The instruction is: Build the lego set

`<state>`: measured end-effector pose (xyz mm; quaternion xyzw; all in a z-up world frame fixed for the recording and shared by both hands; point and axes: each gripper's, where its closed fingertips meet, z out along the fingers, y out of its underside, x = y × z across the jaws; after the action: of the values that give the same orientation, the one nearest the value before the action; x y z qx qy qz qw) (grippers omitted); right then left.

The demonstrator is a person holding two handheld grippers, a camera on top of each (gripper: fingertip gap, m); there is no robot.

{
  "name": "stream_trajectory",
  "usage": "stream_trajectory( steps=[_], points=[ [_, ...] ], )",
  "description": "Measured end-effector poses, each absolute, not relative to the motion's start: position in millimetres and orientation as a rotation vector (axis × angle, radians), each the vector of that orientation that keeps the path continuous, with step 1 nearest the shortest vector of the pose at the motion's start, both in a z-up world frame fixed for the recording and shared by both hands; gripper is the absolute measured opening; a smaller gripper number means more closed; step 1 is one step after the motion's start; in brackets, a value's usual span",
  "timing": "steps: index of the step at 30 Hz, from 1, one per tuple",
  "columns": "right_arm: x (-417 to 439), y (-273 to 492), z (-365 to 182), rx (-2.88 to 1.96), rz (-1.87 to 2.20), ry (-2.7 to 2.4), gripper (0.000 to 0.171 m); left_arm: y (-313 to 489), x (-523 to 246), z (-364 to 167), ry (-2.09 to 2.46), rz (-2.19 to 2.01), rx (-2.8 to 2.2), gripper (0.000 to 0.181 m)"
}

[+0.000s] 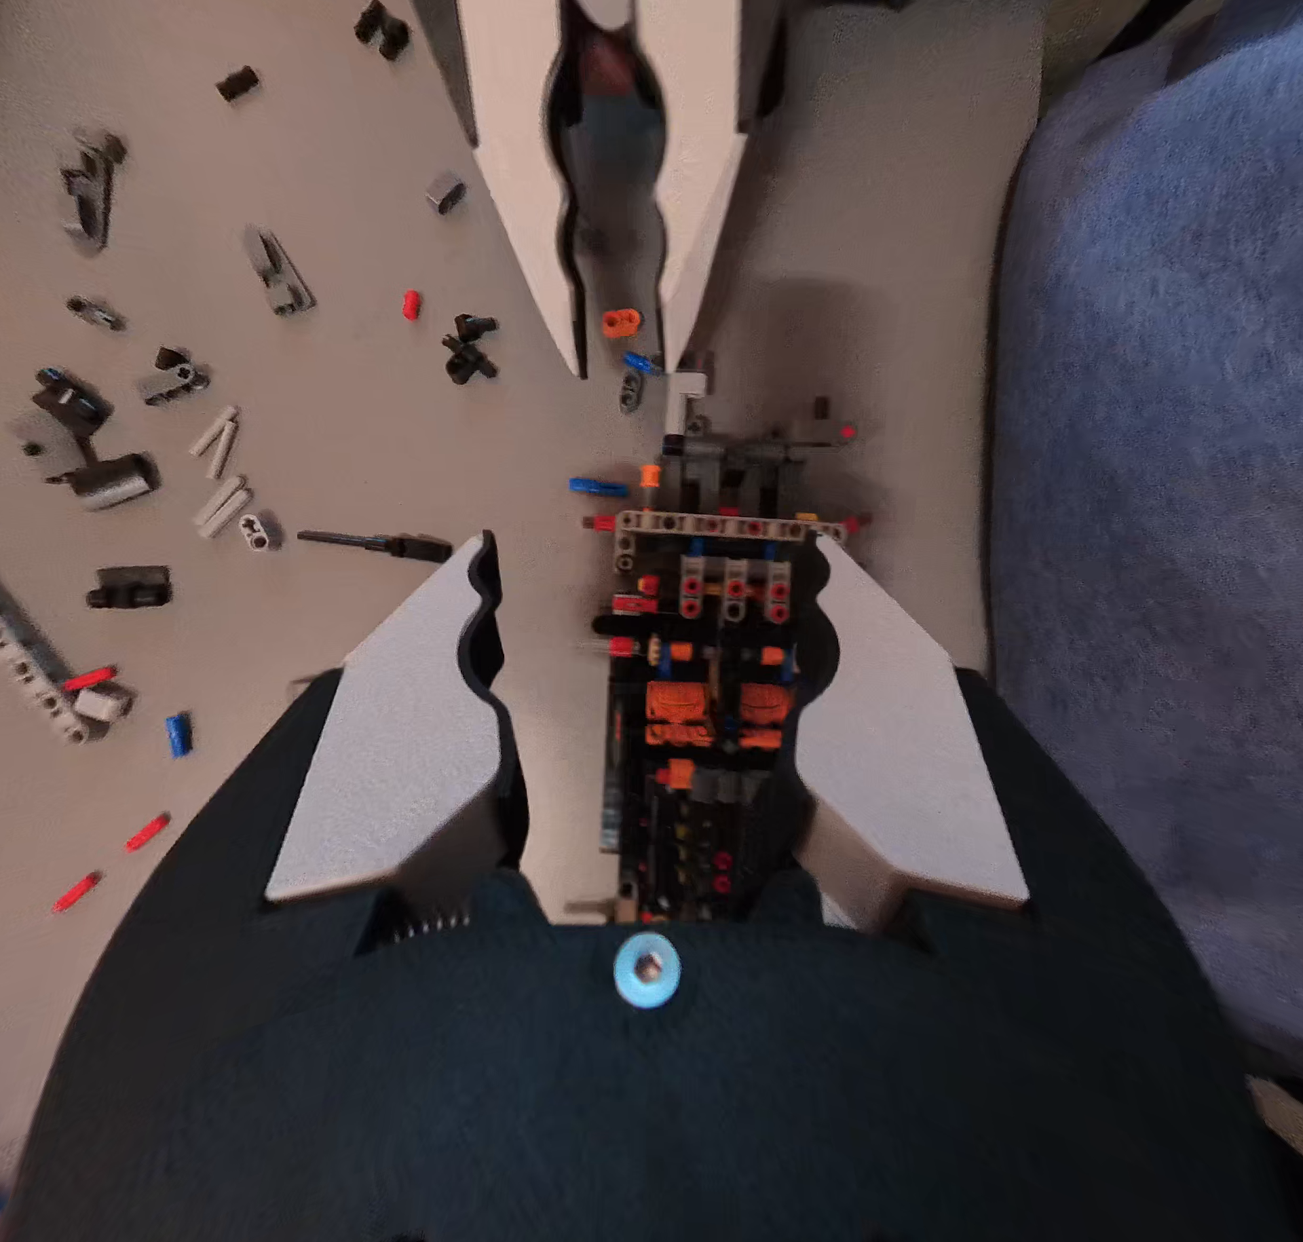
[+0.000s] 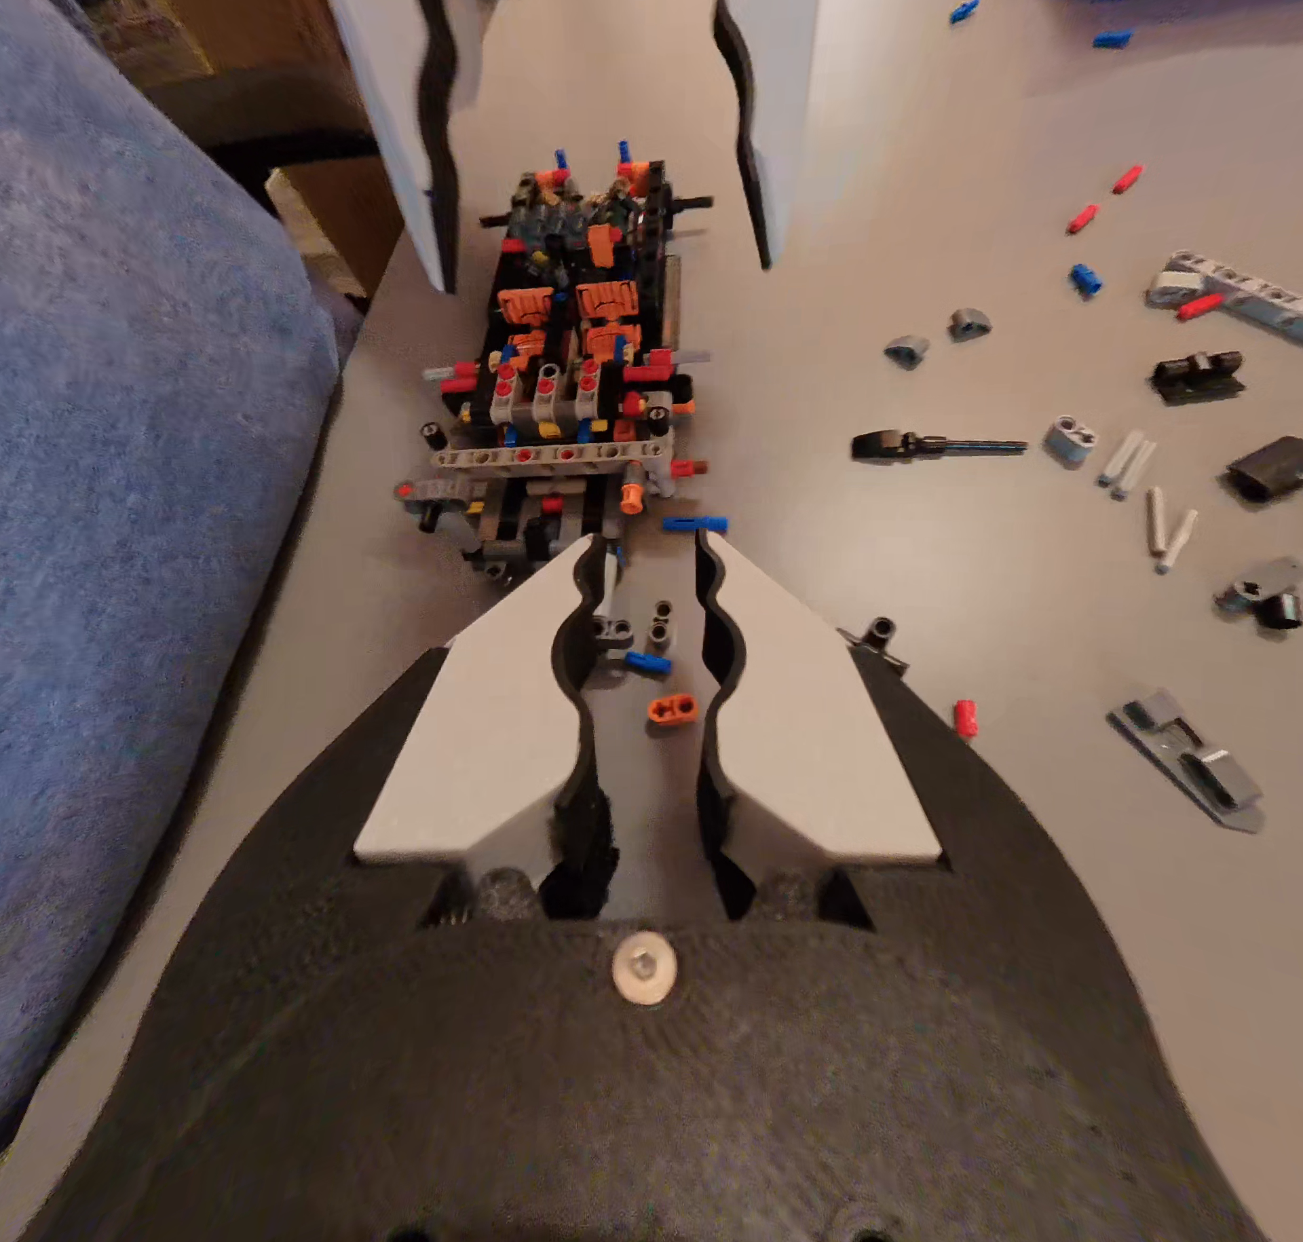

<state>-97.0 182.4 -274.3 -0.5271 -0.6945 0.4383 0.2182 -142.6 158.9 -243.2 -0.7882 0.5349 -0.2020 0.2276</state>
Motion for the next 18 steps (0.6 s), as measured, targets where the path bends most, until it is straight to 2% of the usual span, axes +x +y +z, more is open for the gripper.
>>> stream_trajectory(
  steps=[10,18],
  points=[
    [-89,157,-305,-1.557,1.174,-2.110,0.014,93,-104,-260,1.313,-0.256,-2.086,0.068],
    [-102,130,-307,-1.603,1.077,-2.140,0.014,89,-126,-283,1.147,0.029,-2.082,0.060]
  ],
)
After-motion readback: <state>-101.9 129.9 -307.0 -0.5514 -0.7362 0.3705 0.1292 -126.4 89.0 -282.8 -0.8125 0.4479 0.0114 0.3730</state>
